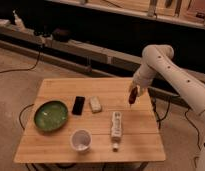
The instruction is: Place the pepper in the ceramic bowl
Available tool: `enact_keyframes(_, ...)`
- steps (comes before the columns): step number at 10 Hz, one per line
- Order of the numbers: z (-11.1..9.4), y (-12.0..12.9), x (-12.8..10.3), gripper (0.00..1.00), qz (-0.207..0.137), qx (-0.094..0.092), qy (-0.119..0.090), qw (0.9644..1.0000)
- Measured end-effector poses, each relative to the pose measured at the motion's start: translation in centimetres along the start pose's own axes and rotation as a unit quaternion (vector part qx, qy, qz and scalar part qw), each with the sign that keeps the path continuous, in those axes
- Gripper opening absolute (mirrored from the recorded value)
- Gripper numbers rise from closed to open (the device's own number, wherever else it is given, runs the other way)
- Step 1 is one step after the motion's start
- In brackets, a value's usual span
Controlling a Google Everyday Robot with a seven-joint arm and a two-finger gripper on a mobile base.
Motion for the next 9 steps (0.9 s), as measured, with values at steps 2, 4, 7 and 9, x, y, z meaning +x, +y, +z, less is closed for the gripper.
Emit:
enact_keyframes(2, 1.2, -9.1, -1.3, 0.39, -0.057, 0.039, -0.007, 0.9976)
enact_keyframes(4, 3.4, -17.0, -4.8, 0.39, -0.119, 0.062, -0.026, 0.9905)
enact_keyframes(7, 7.5, -24.0, -11.3, 0.39, -0.224, 0.067, -0.046, 0.9713)
enact_keyframes(9, 9.9, -27.1, -14.6, 0.39, -0.276, 0.062, -0.045, 0.9580)
